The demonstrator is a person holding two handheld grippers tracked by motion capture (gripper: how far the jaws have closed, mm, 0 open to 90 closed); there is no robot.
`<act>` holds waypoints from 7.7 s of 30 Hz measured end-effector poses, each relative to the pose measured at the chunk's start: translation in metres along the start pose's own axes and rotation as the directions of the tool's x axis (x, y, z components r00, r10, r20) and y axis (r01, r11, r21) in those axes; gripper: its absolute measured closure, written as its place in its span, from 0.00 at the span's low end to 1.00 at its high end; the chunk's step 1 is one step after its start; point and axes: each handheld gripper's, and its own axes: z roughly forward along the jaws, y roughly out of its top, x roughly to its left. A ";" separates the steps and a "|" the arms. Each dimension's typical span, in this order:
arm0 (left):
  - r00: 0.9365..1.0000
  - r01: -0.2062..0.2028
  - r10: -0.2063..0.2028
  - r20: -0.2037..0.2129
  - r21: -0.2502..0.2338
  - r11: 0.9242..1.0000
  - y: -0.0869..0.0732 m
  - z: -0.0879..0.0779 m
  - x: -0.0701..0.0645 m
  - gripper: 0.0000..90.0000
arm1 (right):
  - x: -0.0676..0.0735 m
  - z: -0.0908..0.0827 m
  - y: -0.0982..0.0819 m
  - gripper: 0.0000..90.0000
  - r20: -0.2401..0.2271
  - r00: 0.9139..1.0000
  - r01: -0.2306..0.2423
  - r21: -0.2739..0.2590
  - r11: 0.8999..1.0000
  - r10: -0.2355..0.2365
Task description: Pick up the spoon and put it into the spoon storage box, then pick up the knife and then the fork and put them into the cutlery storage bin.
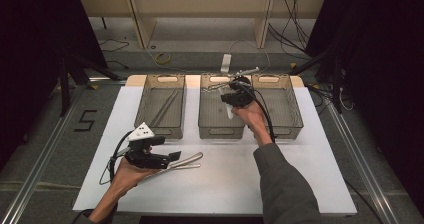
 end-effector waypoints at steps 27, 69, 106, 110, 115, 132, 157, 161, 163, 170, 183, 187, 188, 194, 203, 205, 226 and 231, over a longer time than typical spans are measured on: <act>1.000 -0.002 0.002 0.003 0.005 1.000 0.000 0.001 -0.002 0.17 | 0.009 0.038 -0.006 0.93 0.033 0.999 -0.025 0.050 0.998 0.024; 0.992 -0.106 0.123 -0.029 0.340 0.934 0.001 0.025 0.004 0.19 | 0.036 -0.073 -0.089 0.38 -0.178 0.972 0.142 -0.072 0.987 -0.153; 0.980 -0.185 0.195 0.037 0.526 0.830 0.007 0.042 0.011 0.23 | 0.023 -0.106 -0.163 0.30 -0.193 0.980 0.007 -0.175 0.985 -0.041; 0.977 -0.198 0.208 0.044 0.546 0.814 0.009 0.044 0.011 0.23 | 0.023 -0.109 -0.168 0.29 -0.195 0.980 0.004 -0.171 0.985 -0.038; 0.973 -0.215 0.224 0.057 0.584 0.783 0.009 0.048 0.008 0.26 | 0.024 -0.112 -0.172 0.28 -0.197 0.980 0.000 -0.162 0.987 -0.032; 0.960 -0.267 0.258 0.108 0.629 0.730 0.003 0.064 0.006 0.38 | 0.030 -0.116 -0.183 0.28 -0.199 0.979 0.021 -0.143 0.990 -0.049; 0.934 -0.344 0.311 0.174 0.667 0.661 -0.004 0.078 0.001 0.66 | 0.032 -0.112 -0.184 0.29 -0.199 0.978 0.040 -0.122 0.992 -0.064; 0.931 -0.351 0.318 0.178 0.671 0.653 -0.003 0.079 0.002 0.71 | 0.032 -0.112 -0.184 0.29 -0.198 0.978 0.041 -0.119 0.992 -0.064; 0.928 -0.360 0.325 0.184 0.672 0.647 -0.003 0.079 0.002 0.74 | 0.032 -0.111 -0.184 0.29 -0.201 0.977 0.043 -0.113 0.993 -0.065; 0.920 -0.381 0.332 0.206 0.666 0.642 -0.003 0.078 0.003 0.84 | 0.033 -0.112 -0.183 0.29 -0.199 0.978 0.041 -0.115 0.993 -0.063; 0.924 -0.372 0.324 0.201 0.661 0.652 -0.001 0.074 0.002 0.88 | 0.033 -0.113 -0.183 0.29 -0.198 0.978 0.041 -0.122 0.992 -0.065; 0.936 -0.344 0.304 0.180 0.652 0.676 0.000 0.071 0.005 0.88 | 0.033 -0.113 -0.183 0.29 -0.199 0.978 0.039 -0.123 0.992 -0.063; 0.936 -0.344 0.303 0.180 0.652 0.676 0.000 0.071 0.005 0.88 | 0.033 -0.113 -0.183 0.29 -0.199 0.978 0.040 -0.123 0.992 -0.065; 0.938 -0.340 0.296 0.178 0.627 0.701 0.006 0.065 0.000 0.88 | 0.035 -0.113 -0.182 0.29 -0.203 0.977 0.041 -0.124 0.991 -0.066; 0.938 -0.347 0.262 0.228 0.595 0.725 0.015 0.062 -0.020 0.88 | 0.054 -0.111 -0.176 0.30 -0.220 0.964 0.121 -0.145 0.982 -0.151; 0.938 -0.344 0.247 0.241 0.591 0.729 0.016 0.064 -0.025 0.88 | 0.063 -0.108 -0.175 0.30 -0.212 0.957 0.168 -0.150 0.974 -0.198; 0.898 -0.416 0.220 0.380 0.577 0.702 0.019 0.077 -0.066 0.88 | 0.127 -0.076 -0.182 0.35 -0.195 0.796 0.567 -0.086 0.819 -0.572; 0.891 -0.430 0.221 0.396 0.584 0.689 0.021 0.081 -0.072 0.88 | 0.131 -0.069 -0.184 0.40 -0.184 0.768 0.615 -0.060 0.787 -0.614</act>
